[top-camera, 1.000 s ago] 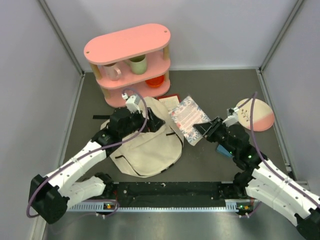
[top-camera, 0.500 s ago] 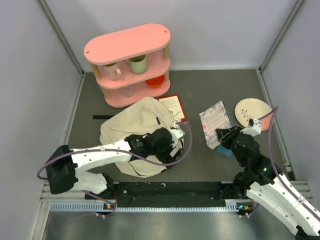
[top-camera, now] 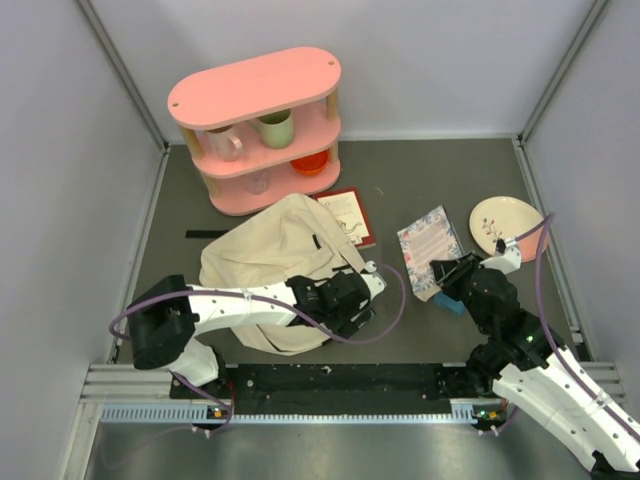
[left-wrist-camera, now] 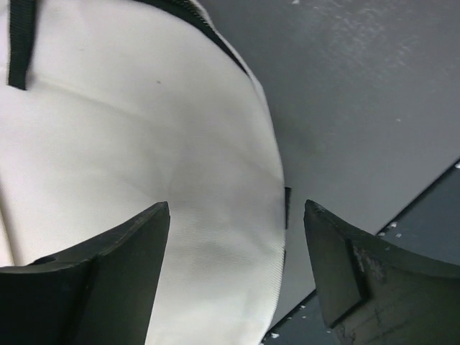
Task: Pack the student bag
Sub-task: Place the book in the student bag.
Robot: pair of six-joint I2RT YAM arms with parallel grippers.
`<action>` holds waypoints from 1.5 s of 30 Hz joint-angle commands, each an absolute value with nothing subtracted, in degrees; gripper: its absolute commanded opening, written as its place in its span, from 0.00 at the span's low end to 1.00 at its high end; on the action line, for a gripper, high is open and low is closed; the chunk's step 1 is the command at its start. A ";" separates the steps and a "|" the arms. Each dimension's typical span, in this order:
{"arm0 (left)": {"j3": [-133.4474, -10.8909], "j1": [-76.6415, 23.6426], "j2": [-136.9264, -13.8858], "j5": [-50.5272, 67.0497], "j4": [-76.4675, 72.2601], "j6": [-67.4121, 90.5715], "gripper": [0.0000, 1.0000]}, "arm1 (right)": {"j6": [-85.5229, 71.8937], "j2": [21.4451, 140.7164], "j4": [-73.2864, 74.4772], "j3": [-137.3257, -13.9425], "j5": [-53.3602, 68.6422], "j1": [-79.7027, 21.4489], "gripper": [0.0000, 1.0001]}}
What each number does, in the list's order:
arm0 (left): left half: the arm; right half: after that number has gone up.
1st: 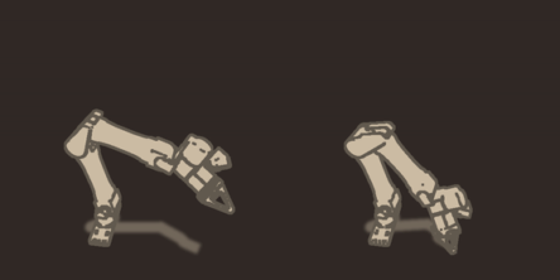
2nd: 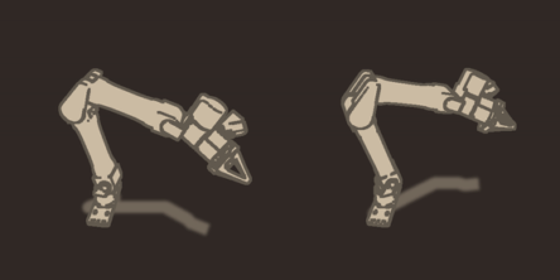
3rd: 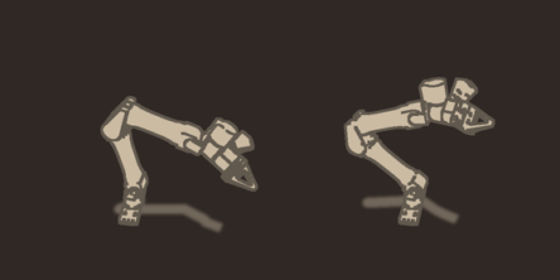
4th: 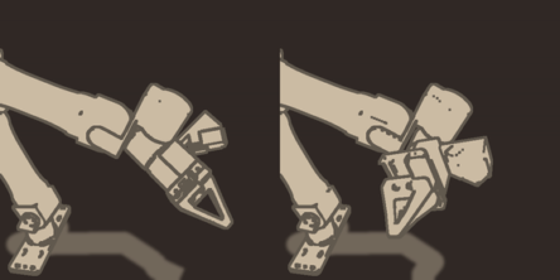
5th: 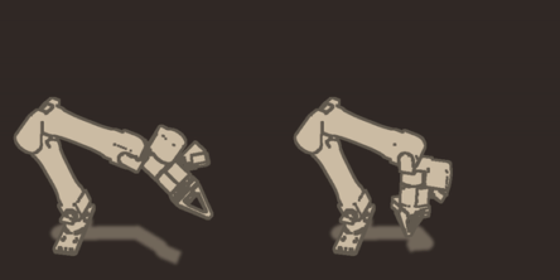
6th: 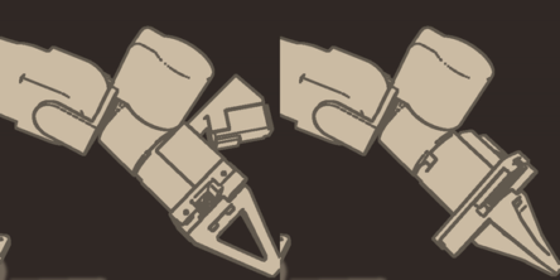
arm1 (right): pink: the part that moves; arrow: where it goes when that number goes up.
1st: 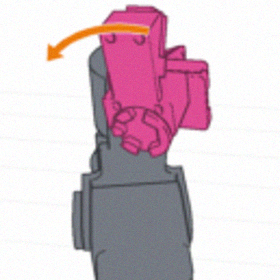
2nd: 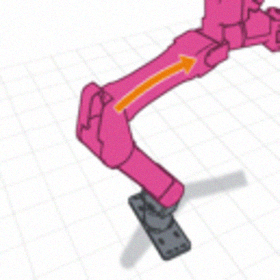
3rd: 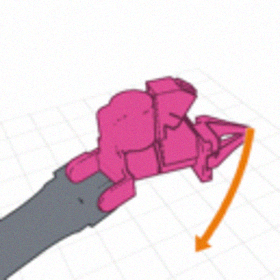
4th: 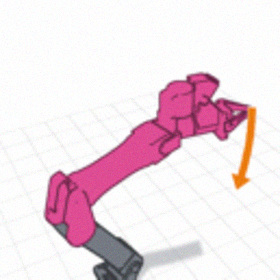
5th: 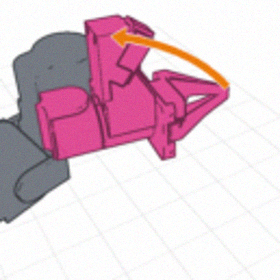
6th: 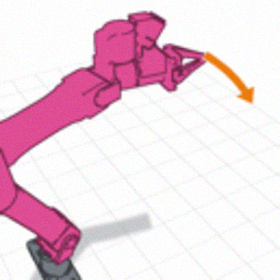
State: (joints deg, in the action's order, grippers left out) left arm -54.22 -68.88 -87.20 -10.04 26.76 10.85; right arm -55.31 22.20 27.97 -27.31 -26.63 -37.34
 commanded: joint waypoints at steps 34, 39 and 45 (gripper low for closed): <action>-55.28 -64.43 -75.94 -15.73 24.43 11.86 0.00 | -57.22 23.38 22.94 -29.09 -24.79 -37.62 0.09; -56.68 -59.78 -74.01 -17.67 26.28 14.24 0.00 | -58.18 22.33 23.12 -29.62 -21.37 -37.53 0.06; -60.37 -50.90 -68.74 -15.47 22.60 14.51 0.00 | -55.55 15.92 27.95 -30.76 -10.56 -37.53 0.06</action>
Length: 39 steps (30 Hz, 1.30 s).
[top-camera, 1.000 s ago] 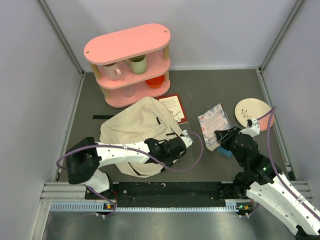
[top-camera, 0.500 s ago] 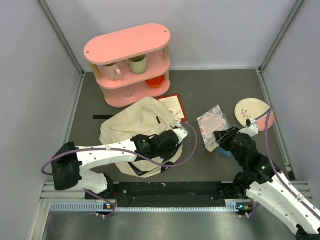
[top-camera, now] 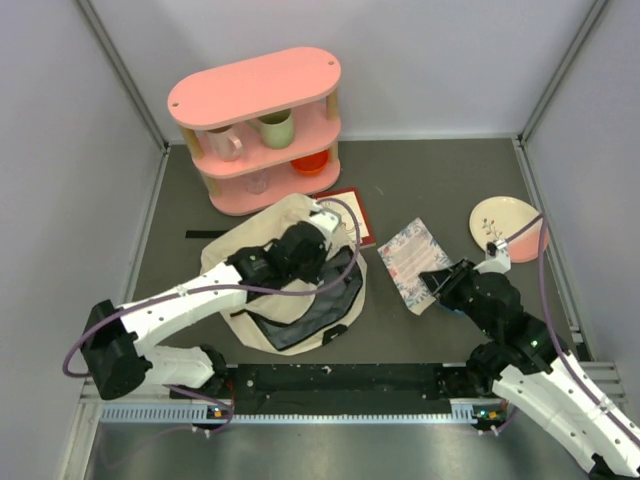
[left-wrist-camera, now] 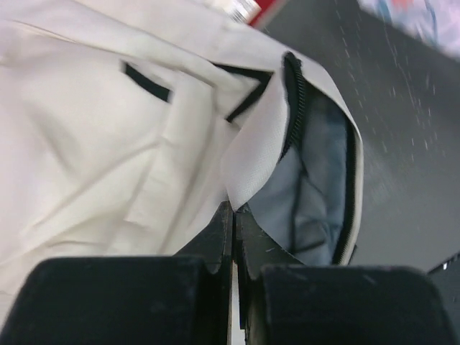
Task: Pack the student bag
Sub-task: Place the book in the student bag.
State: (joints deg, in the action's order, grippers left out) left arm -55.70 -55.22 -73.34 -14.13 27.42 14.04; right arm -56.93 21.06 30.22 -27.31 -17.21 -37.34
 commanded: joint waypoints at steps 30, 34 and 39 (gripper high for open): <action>-68.03 -48.16 -65.04 -15.56 21.54 18.46 0.00 | -58.61 30.83 -4.47 -23.84 31.20 -37.71 0.00; -67.76 -48.16 -64.95 -15.47 21.62 18.37 0.00 | -57.23 33.48 -5.89 -23.11 29.88 -37.79 0.00; -66.80 -48.16 -64.51 -14.94 21.71 19.25 0.00 | -56.51 39.72 -10.36 -23.90 33.48 -38.14 0.00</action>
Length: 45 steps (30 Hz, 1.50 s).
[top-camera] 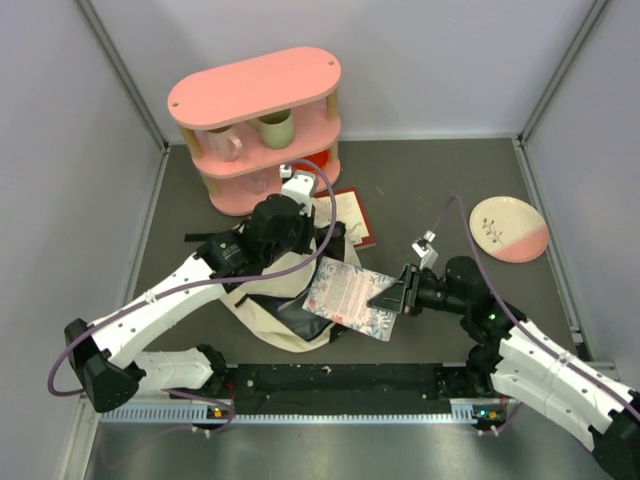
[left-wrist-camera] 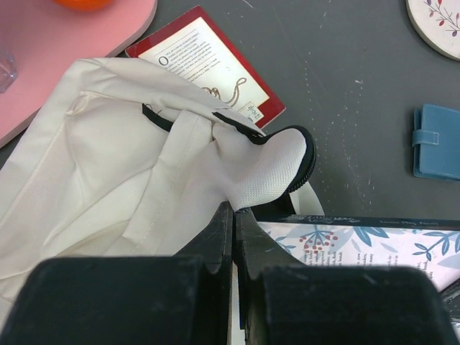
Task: Pack the student bag
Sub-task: Place the book in the student bag.
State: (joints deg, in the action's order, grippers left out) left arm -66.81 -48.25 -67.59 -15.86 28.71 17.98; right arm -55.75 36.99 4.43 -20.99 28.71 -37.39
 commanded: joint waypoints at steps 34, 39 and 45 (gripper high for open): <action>-64.25 -48.08 -58.45 -12.83 20.57 19.51 0.00 | -74.17 70.64 -28.00 -34.54 6.40 -53.35 0.00; -64.07 -48.08 -58.10 -12.83 20.57 19.25 0.00 | -75.59 75.14 -27.43 -36.65 6.33 -54.75 0.00; -63.90 -48.08 -57.57 -12.66 20.48 19.42 0.00 | -70.14 78.48 -24.70 -37.36 2.82 -55.99 0.00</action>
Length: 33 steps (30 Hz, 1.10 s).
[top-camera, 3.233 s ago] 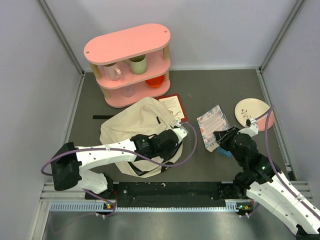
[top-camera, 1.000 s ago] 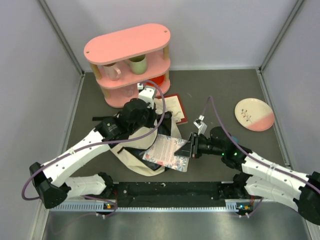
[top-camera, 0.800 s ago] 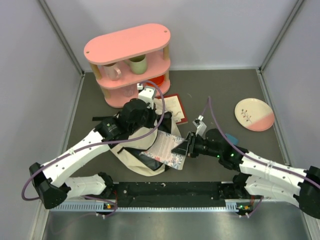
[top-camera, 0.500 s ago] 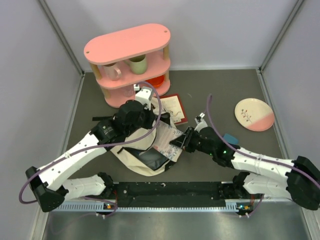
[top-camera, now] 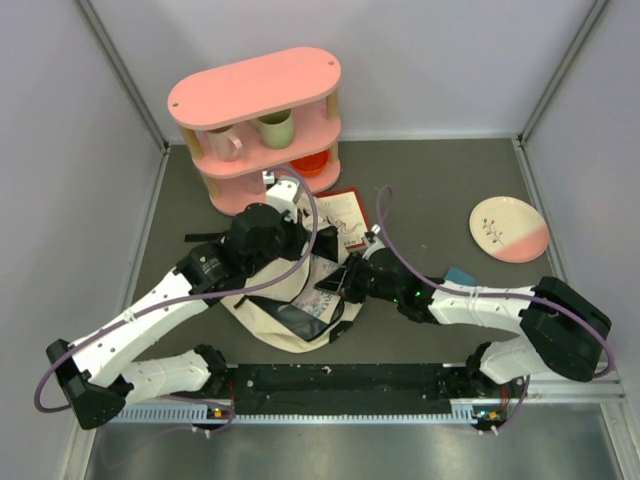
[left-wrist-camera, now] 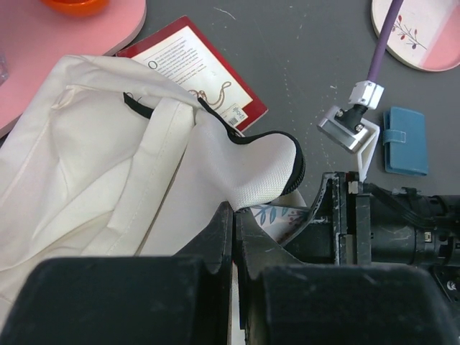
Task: Pack the student bag
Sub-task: Place the book in the student bag.
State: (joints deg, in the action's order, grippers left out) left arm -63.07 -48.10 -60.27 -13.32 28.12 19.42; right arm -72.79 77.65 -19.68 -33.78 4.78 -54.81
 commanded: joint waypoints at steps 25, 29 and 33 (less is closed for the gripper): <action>-61.70 -48.08 -56.95 -8.96 21.97 21.97 0.00 | -68.12 96.34 -34.29 -40.70 -8.96 -58.89 0.53; -60.82 -48.08 -56.69 -9.40 21.27 21.97 0.00 | -66.63 92.20 -32.70 -37.09 -8.44 -58.80 0.57; -60.82 -48.08 -57.57 -8.79 21.36 21.71 0.00 | -63.64 90.00 -23.32 -40.33 -7.47 -58.80 0.59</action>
State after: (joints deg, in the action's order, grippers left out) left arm -60.29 -48.05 -59.11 -9.80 28.01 21.12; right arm -67.96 94.11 -29.85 -37.54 -7.57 -58.11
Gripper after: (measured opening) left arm 0.012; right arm 0.584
